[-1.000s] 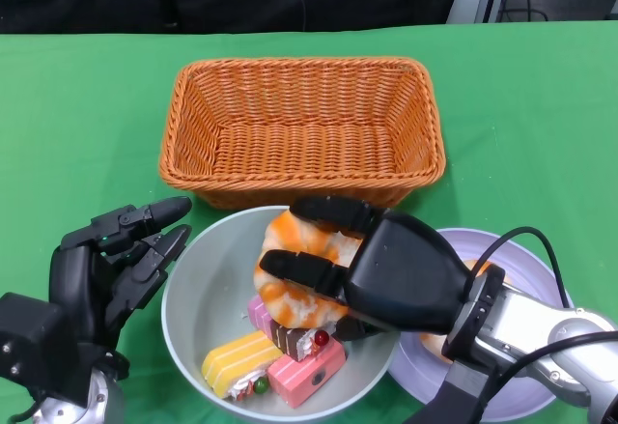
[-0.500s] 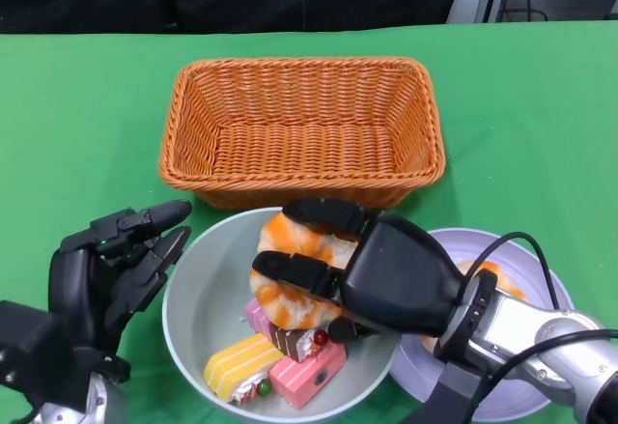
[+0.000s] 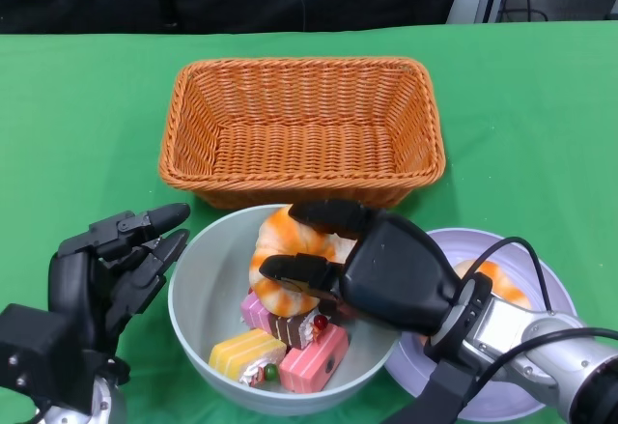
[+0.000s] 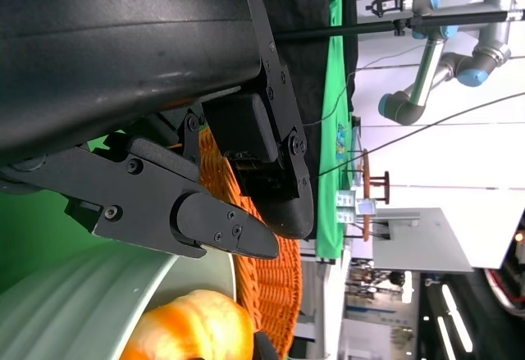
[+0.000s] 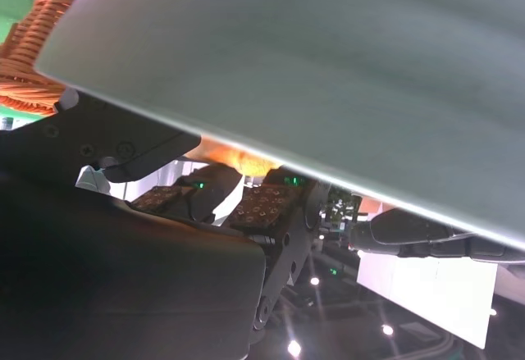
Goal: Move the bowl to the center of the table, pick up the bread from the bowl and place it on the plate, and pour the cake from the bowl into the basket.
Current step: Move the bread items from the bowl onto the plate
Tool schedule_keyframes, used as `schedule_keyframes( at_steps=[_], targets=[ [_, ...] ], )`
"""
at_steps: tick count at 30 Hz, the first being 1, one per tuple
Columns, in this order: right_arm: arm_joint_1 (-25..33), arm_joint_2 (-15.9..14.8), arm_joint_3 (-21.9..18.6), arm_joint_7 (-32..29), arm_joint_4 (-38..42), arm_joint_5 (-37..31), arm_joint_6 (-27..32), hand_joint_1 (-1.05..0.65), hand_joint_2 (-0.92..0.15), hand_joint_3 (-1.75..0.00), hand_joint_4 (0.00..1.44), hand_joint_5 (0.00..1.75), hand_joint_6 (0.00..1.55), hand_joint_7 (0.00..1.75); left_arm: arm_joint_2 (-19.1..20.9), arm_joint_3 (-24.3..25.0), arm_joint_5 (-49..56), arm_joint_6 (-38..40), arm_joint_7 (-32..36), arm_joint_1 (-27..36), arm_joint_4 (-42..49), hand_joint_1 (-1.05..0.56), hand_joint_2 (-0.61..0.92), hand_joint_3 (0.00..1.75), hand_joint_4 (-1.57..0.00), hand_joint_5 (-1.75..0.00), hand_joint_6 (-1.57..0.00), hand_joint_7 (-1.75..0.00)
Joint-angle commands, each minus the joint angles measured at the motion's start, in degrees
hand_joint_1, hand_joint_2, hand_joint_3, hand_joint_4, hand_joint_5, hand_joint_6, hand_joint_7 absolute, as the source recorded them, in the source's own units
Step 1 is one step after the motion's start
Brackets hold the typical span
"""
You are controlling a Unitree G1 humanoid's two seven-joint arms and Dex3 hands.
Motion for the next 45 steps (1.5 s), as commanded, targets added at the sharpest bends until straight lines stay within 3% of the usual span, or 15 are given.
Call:
schedule_keyframes(
  at_steps=[1,4,9,12,17,20,26,32,38,42,45],
  targets=[
    [-1.63,0.03,0.82,-3.16,2.46,0.52,-1.06,-0.17,-0.82,0.0,0.96,0.55,1.08,0.06,0.98,-0.08,0.62,-1.19,0.9,0.01,0.78,-0.41,0.92,0.06,-0.75,-1.39,-1.27,-0.07],
    [-2.89,0.21,1.33,-5.14,4.35,1.26,-2.96,-0.17,-0.83,0.0,0.9,0.66,1.1,0.04,0.99,-0.08,0.66,-1.16,1.13,-0.18,1.03,-0.41,0.92,0.06,-0.74,-1.38,-1.27,-0.07],
    [-4.56,0.88,1.51,-8.87,7.31,2.1,-5.91,-0.2,-0.84,0.0,0.86,1.01,1.16,0.03,1.41,-0.27,1.66,-2.03,2.22,-0.5,2.02,-0.41,0.92,0.06,-0.77,-1.37,-1.27,-0.07],
    [-5.33,1.29,1.58,-11.36,8.68,2.37,-7.34,-0.21,-0.83,0.0,0.87,1.08,1.19,0.03,1.29,-0.12,0.72,-1.75,1.5,-0.64,2.25,-0.41,0.92,0.06,-0.77,-1.39,-1.27,-0.07],
    [-6.39,1.11,1.45,-14.32,8.36,2.48,-8.72,-0.22,-0.82,0.0,0.84,1.11,1.19,0.02,1.31,-0.21,0.23,-0.84,1.66,-0.36,1.6,-0.38,0.92,0.04,-0.76,-1.42,-1.28,-0.08],
    [-6.86,1.09,1.15,-15.81,8.12,2.54,-9.41,-0.22,-0.82,0.0,0.83,1.12,1.2,0.02,1.72,-0.42,1.35,-1.16,2.82,-0.29,1.74,-0.37,0.92,0.04,-0.73,-1.53,-1.28,-0.1],
    [-7.74,1.11,1.2,-18.17,8.44,2.42,-10.22,-0.24,-0.82,0.0,0.79,1.19,1.21,0.02,1.6,-0.35,0.71,-0.68,2.46,-0.32,1.59,-0.33,0.92,0.04,-0.72,-1.54,-1.27,-0.11],
    [-7.91,1.12,0.88,-19.21,8.27,2.76,-11.0,-0.25,-0.83,0.0,0.86,1.04,1.21,0.01,1.53,-0.39,0.62,-0.21,2.57,-0.31,1.27,-0.31,0.92,0.04,-0.74,-1.54,-1.27,-0.13],
    [-8.02,0.58,0.16,-18.08,7.4,3.71,-12.35,-0.25,-0.85,-0.01,0.86,0.99,1.2,0.0,1.78,-0.56,1.33,-0.52,3.2,-0.32,1.4,-0.34,0.92,0.05,-0.77,-1.45,-1.24,-0.15],
    [-7.23,0.23,-1.13,-16.64,6.47,6.28,-14.42,-0.25,-0.87,-0.01,0.89,0.98,1.2,0.0,2.22,-0.96,3.56,-1.3,5.73,-0.26,1.82,-0.37,0.92,0.07,-0.75,-1.58,-1.23,-0.19],
    [-5.66,-0.97,-3.15,-11.65,3.8,10.3,-16.72,-0.25,-0.89,-0.01,0.85,1.0,1.19,0.0,2.51,-1.14,4.28,-1.61,6.49,-0.23,2.1,-0.38,0.92,0.07,-0.7,-1.62,-1.22,-0.2]
  ],
)
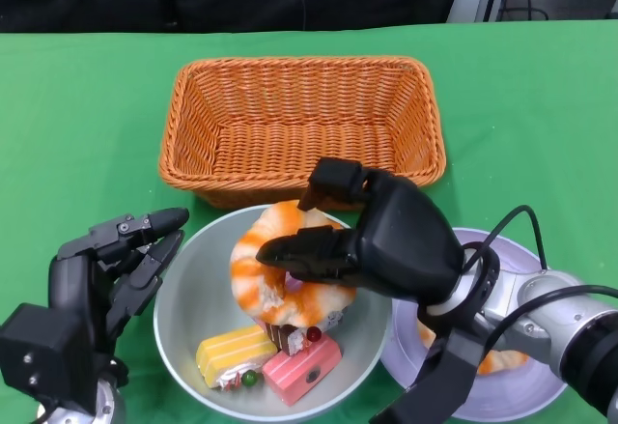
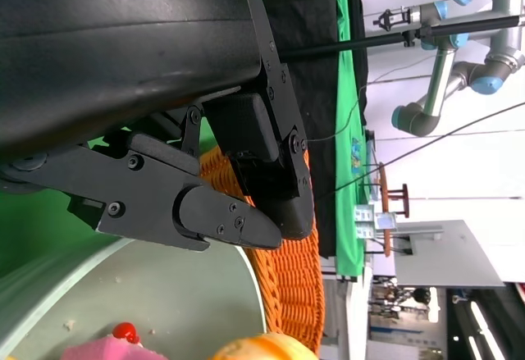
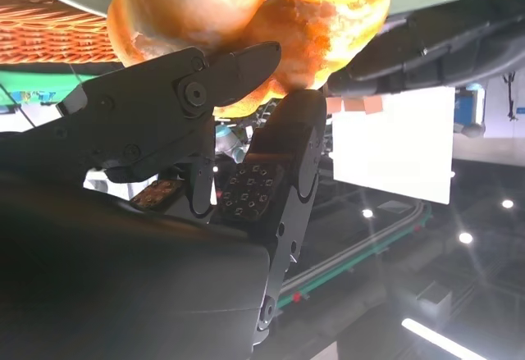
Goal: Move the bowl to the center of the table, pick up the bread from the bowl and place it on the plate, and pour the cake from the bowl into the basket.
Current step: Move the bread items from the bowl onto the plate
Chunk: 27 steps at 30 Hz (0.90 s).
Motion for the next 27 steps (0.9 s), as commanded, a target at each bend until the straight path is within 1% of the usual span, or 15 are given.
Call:
schedule_keyframes(
  at_steps=[1,2,3,4,5,6,8,12,18,22,27],
  targets=[
    [1.74,-2.04,-3.05,4.9,-3.78,5.04,-1.99,-0.25,-0.89,0.0,0.84,1.0,1.19,0.0,1.15,-0.11,0.46,-0.78,0.57,-0.17,0.49,-0.38,0.92,0.07,-0.69,-1.62,-1.22,-0.2],
    [2.47,-2.34,-3.82,6.4,-5.02,6.21,-2.18,-0.26,-0.83,0.0,0.87,0.91,1.19,0.0,1.18,-0.05,0.05,-0.92,0.08,-0.24,0.65,-0.37,0.92,0.07,-0.7,-1.51,-1.21,-0.21],
    [3.33,-2.76,-4.74,8.37,-6.53,7.59,-2.48,-0.26,-0.81,0.0,0.88,0.87,1.19,0.0,1.27,-0.03,-0.38,-1.06,-0.61,-0.29,0.82,-0.37,0.92,0.07,-0.72,-1.44,-1.21,-0.21],
    [4.3,-3.33,-5.67,10.23,-8.37,8.9,-2.77,-0.26,-0.79,0.0,0.89,0.83,1.19,0.0,1.38,0.02,-0.72,-1.4,-1.17,-0.4,1.14,-0.36,0.92,0.08,-0.76,-1.32,-1.2,-0.22],
    [5.35,-3.74,-6.6,12.36,-10.12,10.44,-3.07,-0.25,-0.78,0.0,0.91,0.8,1.18,0.0,1.5,0.03,-0.79,-1.59,-1.4,-0.46,1.35,-0.36,0.92,0.08,-0.83,-1.16,-1.19,-0.23],
    [6.53,-3.99,-7.58,14.73,-11.86,12.21,-3.29,-0.24,-0.77,0.0,0.91,0.79,1.18,0.0,1.59,0.06,-0.92,-1.67,-1.55,-0.53,1.53,-0.36,0.92,0.09,-0.86,-1.08,-1.19,-0.23],
    [8.72,-4.0,-9.36,18.69,-14.65,15.43,-3.49,-0.23,-0.77,0.0,0.94,0.79,1.18,0.0,1.79,0.11,-0.88,-2.22,-1.64,-0.73,2.12,-0.34,0.92,0.09,-0.91,-0.99,-1.19,-0.25],
    [12.35,-3.32,-12.57,24.78,-18.22,21.0,-4.06,-0.19,-0.76,0.0,0.98,0.81,1.2,0.02,2.11,0.34,-1.28,-2.93,-2.1,-1.29,3.42,-0.33,0.92,0.1,-0.96,-0.88,-1.18,-0.26],
    [16.96,-3.55,-16.73,32.96,-23.54,26.84,-4.13,-0.19,-0.79,-0.01,0.97,0.8,1.19,0.01,2.38,0.52,-1.29,-2.67,-1.96,-1.57,4.18,-0.33,0.92,0.09,-1.02,-0.76,-1.18,-0.25],
    [19.09,-3.38,-19.18,37.07,-26.27,28.92,-3.84,-0.19,-0.79,-0.01,0.98,0.78,1.19,0.01,2.48,0.51,-0.98,-2.76,-1.54,-1.69,4.48,-0.34,0.92,0.09,-1.05,-0.73,-1.19,-0.25],
    [20.63,-3.02,-21.44,40.03,-28.16,30.0,-4.05,-0.21,-0.8,-0.01,0.98,0.78,1.18,0.0,2.38,0.47,-0.78,-2.6,-1.2,-1.66,4.38,-0.33,0.92,0.08,-1.05,-0.72,-1.19,-0.24]
  ],
)
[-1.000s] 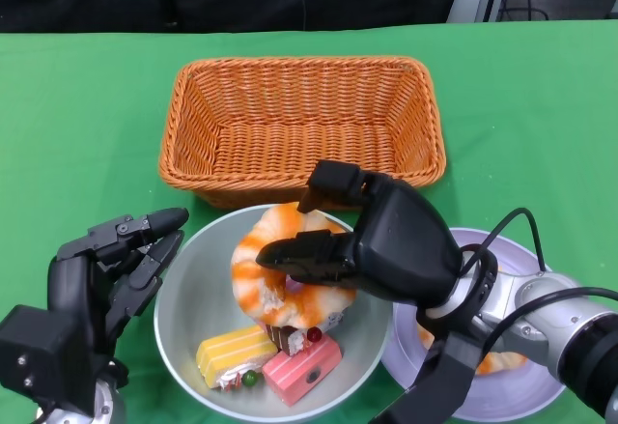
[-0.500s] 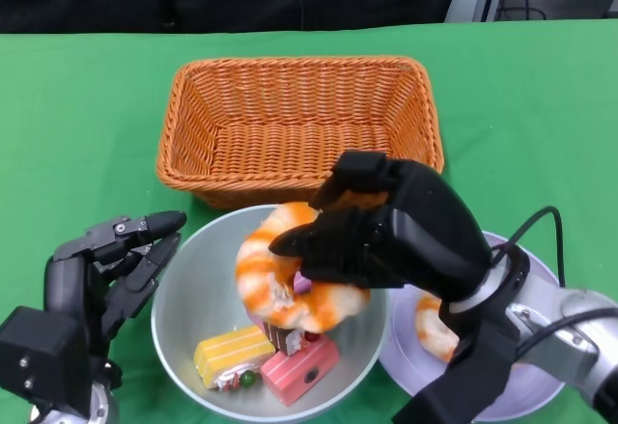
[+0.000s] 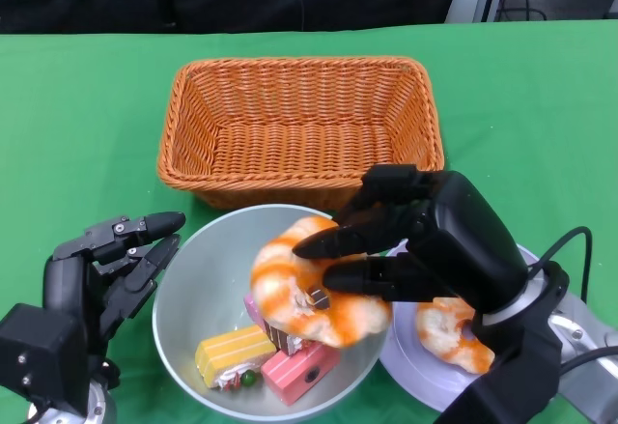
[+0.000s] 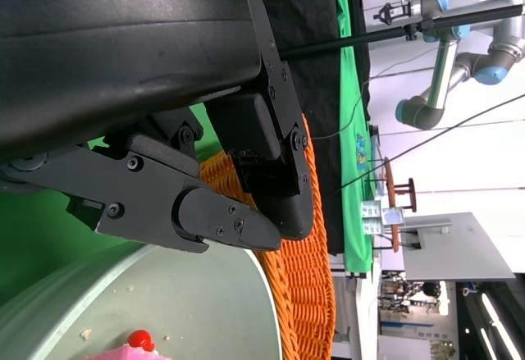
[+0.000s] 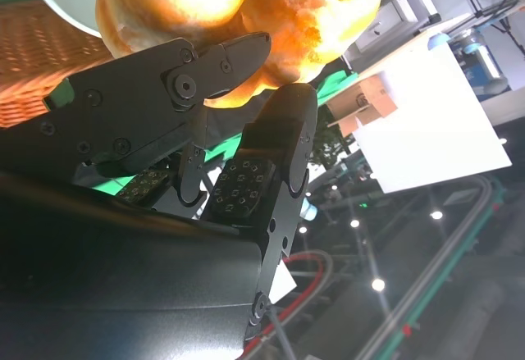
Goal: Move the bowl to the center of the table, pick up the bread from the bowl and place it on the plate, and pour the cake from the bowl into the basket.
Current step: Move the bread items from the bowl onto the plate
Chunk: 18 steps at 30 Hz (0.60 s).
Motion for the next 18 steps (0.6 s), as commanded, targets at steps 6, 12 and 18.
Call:
schedule_keyframes(
  at_steps=[6,12,18],
  targets=[
    [2.5,0.06,-4.52,3.62,-3.74,2.54,0.33,-0.22,-0.8,0.0,0.95,0.8,1.18,0.0,1.09,0.07,0.36,-0.63,0.63,-0.25,0.16,-0.34,0.92,0.08,-1.05,-0.72,-1.19,-0.24],
    [4.56,-1.22,-7.84,6.04,-5.41,4.34,-0.6,-0.22,-0.8,0.0,0.93,0.79,1.18,0.0,1.14,0.04,0.26,-0.75,0.39,-0.11,0.06,-0.34,0.92,0.08,-1.04,-0.73,-1.19,-0.24],
    [7.25,-2.49,-11.77,6.92,-7.44,5.43,-1.12,-0.21,-0.79,0.0,0.91,0.81,1.19,0.01,1.24,0.25,-0.06,-0.51,0.26,-0.22,0.12,-0.33,0.92,0.08,-1.04,-0.73,-1.19,-0.24]
  ],
)
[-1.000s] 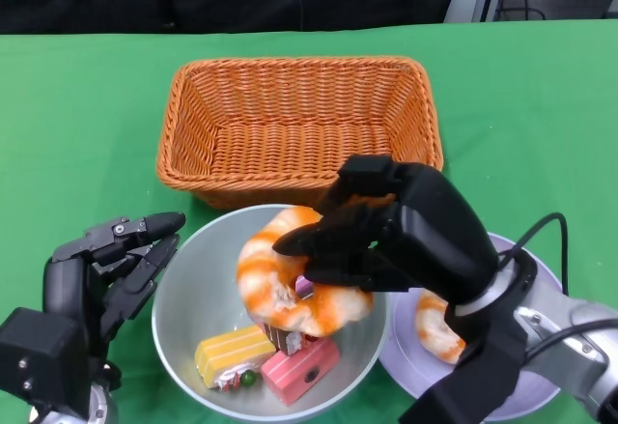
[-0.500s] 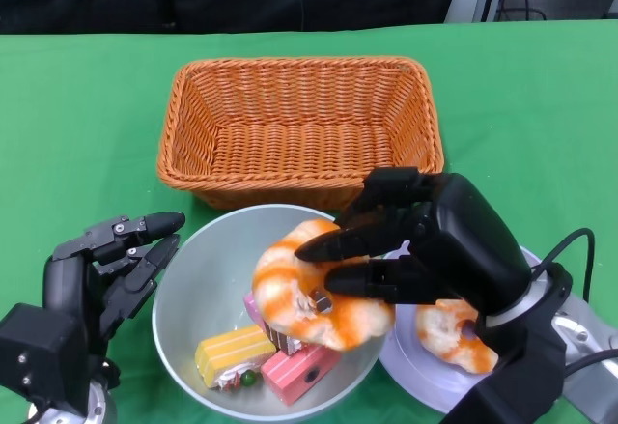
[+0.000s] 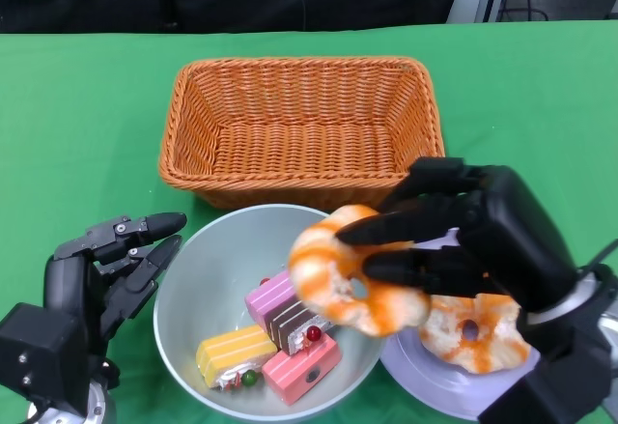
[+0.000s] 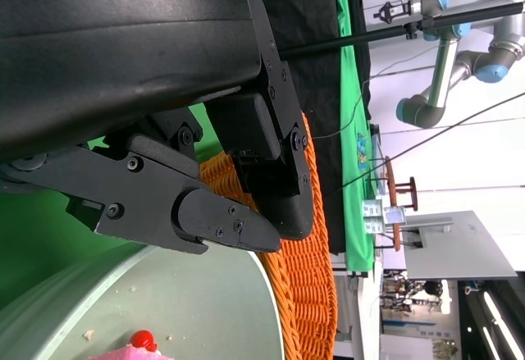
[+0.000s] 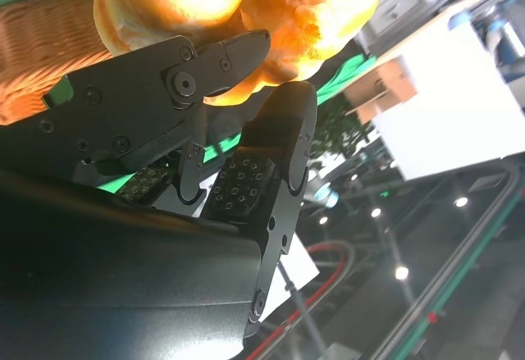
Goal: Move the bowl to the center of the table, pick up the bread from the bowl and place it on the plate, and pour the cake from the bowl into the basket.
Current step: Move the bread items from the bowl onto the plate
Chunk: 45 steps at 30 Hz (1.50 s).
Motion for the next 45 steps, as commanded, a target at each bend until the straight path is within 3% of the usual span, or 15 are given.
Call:
schedule_keyframes(
  at_steps=[1,8,19,25,33,45],
  targets=[
    [1.91,-1.88,-2.77,0.94,-1.98,2.03,-0.77,-0.2,-0.79,0.0,0.91,0.8,1.19,0.01,1.21,0.33,-0.17,-0.58,0.11,-0.24,0.16,-0.33,0.92,0.08,-1.04,-0.73,-1.19,-0.24],
    [5.1,-4.0,-6.15,2.69,-1.93,3.09,-1.01,-0.2,-0.79,0.0,0.92,0.79,1.18,0.01,1.37,0.5,-0.51,-0.15,0.01,-0.35,0.18,-0.33,0.92,0.08,-1.05,-0.73,-1.2,-0.23],
    [9.2,-5.56,-11.05,0.4,-0.26,-0.35,0.28,-0.19,-0.81,0.0,0.9,0.76,1.17,0.0,2.33,0.97,-1.0,-0.61,-0.82,-0.85,1.59,-0.35,0.92,0.08,-1.03,-0.75,-1.19,-0.22],
    [9.03,-6.66,-12.13,-2.44,4.74,-1.19,-1.16,-0.16,-0.82,0.0,0.91,0.74,1.15,0.0,2.55,1.4,-1.39,0.22,-1.2,-0.86,1.55,-0.35,0.92,0.08,-1.0,-0.76,-1.2,-0.22],
    [5.19,-6.89,-11.51,-9.37,17.24,-4.33,-3.35,-0.12,-0.8,0.0,0.91,0.78,1.15,0.0,2.75,1.54,-1.44,0.06,-1.21,-0.71,1.48,-0.36,0.92,0.08,-1.01,-0.77,-1.2,-0.21],
    [-2.49,-6.97,-6.22,-21.13,35.11,-9.49,-4.04,-0.13,-0.79,0.0,0.91,0.79,1.15,0.01,2.75,1.45,-2.11,0.07,-1.9,0.2,0.22,-0.35,0.92,0.06,-1.01,-0.75,-1.21,-0.19]
  ],
)
